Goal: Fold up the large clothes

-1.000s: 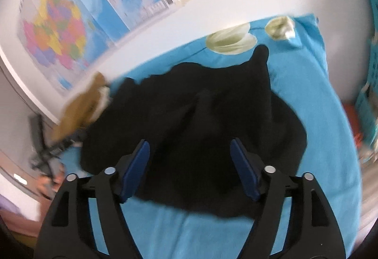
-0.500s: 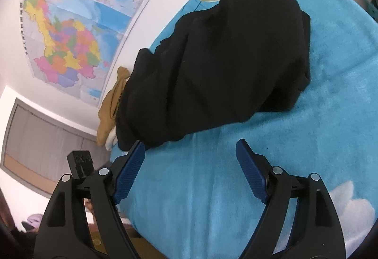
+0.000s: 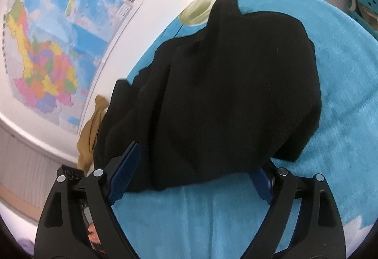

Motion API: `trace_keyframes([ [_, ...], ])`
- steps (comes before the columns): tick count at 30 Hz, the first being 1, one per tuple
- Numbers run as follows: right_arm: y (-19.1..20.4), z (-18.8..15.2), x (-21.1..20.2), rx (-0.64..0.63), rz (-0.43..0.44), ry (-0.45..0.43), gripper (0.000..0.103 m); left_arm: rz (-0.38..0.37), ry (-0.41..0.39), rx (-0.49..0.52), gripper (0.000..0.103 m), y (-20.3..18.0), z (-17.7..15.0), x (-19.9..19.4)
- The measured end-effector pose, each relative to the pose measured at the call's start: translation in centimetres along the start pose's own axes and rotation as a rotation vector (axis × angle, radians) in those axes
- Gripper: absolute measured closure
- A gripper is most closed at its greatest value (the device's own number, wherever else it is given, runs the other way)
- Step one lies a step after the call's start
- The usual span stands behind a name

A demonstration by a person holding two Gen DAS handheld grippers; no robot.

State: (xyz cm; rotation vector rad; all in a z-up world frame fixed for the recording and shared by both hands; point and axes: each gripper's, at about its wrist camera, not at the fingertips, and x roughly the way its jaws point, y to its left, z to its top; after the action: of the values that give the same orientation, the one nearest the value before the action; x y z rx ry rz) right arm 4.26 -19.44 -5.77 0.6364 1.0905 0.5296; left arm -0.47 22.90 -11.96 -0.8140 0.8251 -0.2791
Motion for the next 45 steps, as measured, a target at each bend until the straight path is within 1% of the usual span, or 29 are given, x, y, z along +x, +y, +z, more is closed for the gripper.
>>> trace_keyframes([
  [4, 0.0, 0.7, 0.2, 0.053, -0.014, -0.059, 0.013, -0.036, -0.025, -0.064, 0.007, 0.3, 1.4, 0.5],
  [6, 0.1, 0.8, 0.3, 0.062, -0.024, -0.089, 0.013, -0.037, -0.034, -0.076, 0.007, 0.2, 1.9, 0.5],
  [9, 1.0, 0.8, 1.1, 0.029, -0.057, -0.095, 0.004, -0.003, -0.036, -0.048, 0.007, -0.3, 1.9, 0.9],
  [10, 1.4, 0.9, 1.4, 0.014, -0.087, -0.094, 0.004, 0.014, -0.035, -0.038, 0.007, -0.5, 1.9, 1.1],
  [11, 1.6, 1.0, 1.5, 0.013, -0.094, -0.102, 0.004, 0.023, -0.037, -0.036, 0.007, -0.6, 2.0, 1.2],
  [13, 1.4, 1.4, 1.8, 0.049, -0.075, -0.121, 0.004, 0.022, -0.048, -0.054, 0.007, -0.6, 2.3, 1.3],
  [15, 1.6, 1.7, 1.9, 0.042, -0.033, -0.144, 0.004, 0.016, -0.060, -0.071, 0.007, -0.5, 2.5, 1.3],
  [17, 1.7, 1.8, 2.5, 0.009, -0.018, -0.154, 0.004, 0.026, -0.076, -0.031, 0.008, -1.0, 2.4, 1.2],
  [19, 2.3, 2.0, 3.1, -0.034, -0.062, -0.133, 0.004, 0.048, -0.096, 0.023, 0.012, -1.7, 2.2, 1.1],
  [21, 2.5, 2.3, 3.4, -0.031, -0.073, -0.137, 0.004, 0.075, -0.099, 0.081, 0.016, -2.2, 2.2, 1.3],
  [22, 2.7, 2.4, 3.7, -0.035, -0.075, -0.139, 0.004, 0.070, -0.094, 0.069, 0.016, -2.0, 2.4, 1.5],
  [25, 3.1, 2.5, 4.2, -0.047, -0.089, -0.139, 0.004, 0.027, -0.071, -0.001, 0.007, -1.0, 3.3, 2.2],
  [26, 3.1, 2.4, 4.3, -0.047, -0.087, -0.139, 0.004, 0.034, -0.069, -0.010, 0.007, -0.9, 3.5, 2.3],
  [27, 3.1, 2.4, 4.3, -0.056, -0.090, -0.134, 0.006, 0.043, -0.066, -0.013, 0.007, -1.0, 3.7, 2.5],
  [28, 3.2, 2.5, 4.2, -0.073, -0.113, -0.133, 0.020, 0.052, -0.064, -0.007, 0.007, -1.2, 3.8, 2.6],
  [29, 3.0, 2.5, 4.2, -0.083, -0.117, -0.126, 0.029, 0.056, -0.062, 0.000, 0.007, -1.3, 3.8, 2.7],
  [30, 2.9, 2.6, 4.2, -0.088, -0.100, -0.112, 0.042, 0.058, -0.063, 0.008, 0.007, -1.5, 3.9, 2.8],
  [31, 2.6, 2.8, 4.1, -0.077, -0.087, -0.107, 0.047, 0.061, -0.062, 0.014, 0.008, -1.6, 4.0, 2.9],
  [32, 2.2, 3.0, 4.0, -0.055, -0.061, -0.098, 0.047, 0.084, -0.058, 0.016, 0.015, -1.7, 4.1, 2.9],
  [33, 1.8, 3.1, 4.0, -0.034, -0.030, -0.089, 0.040, 0.096, -0.054, 0.022, 0.016, -1.9, 4.2, 2.9],
  [34, 1.3, 3.2, 4.2, 0.001, 0.008, -0.080, 0.022, 0.100, -0.052, 0.024, 0.017, -2.0, 4.3, 2.9],
  [36, 1.6, 3.4, 4.4, -0.001, 0.015, -0.075, 0.019, 0.101, -0.050, 0.014, 0.016, -2.0, 4.3, 3.1],
  [38, 2.0, 3.5, 4.8, -0.023, -0.003, -0.069, 0.018, 0.075, -0.029, -0.001, 0.006, -1.9, 4.6, 3.7],
  [39, 2.1, 3.5, 4.9, -0.035, -0.012, -0.066, 0.024, 0.082, -0.026, -0.004, 0.007, -1.9, 4.8, 3.8],
  [40, 2.2, 3.6, 4.9, -0.048, -0.022, -0.062, 0.037, 0.083, -0.025, 0.000, 0.007, -2.1, 5.0, 3.9],
  [41, 2.0, 3.7, 5.0, -0.052, -0.018, -0.055, 0.044, 0.081, -0.022, 0.006, 0.007, -2.1, 5.1, 4.0],
  [42, 1.8, 3.9, 4.9, -0.048, 0.004, -0.043, 0.057, 0.086, -0.020, 0.012, 0.009, -2.2, 5.1, 4.1],
  [43, 1.6, 4.0, 4.9, -0.047, 0.019, -0.033, 0.065, 0.096, -0.024, 0.016, 0.019, -2.2, 5.2, 4.1],
  [45, 1.8, 4.2, 4.9, -0.062, 0.034, -0.026, 0.071, 0.111, -0.019, 0.024, 0.038, -2.2, 5.3, 4.1],
])
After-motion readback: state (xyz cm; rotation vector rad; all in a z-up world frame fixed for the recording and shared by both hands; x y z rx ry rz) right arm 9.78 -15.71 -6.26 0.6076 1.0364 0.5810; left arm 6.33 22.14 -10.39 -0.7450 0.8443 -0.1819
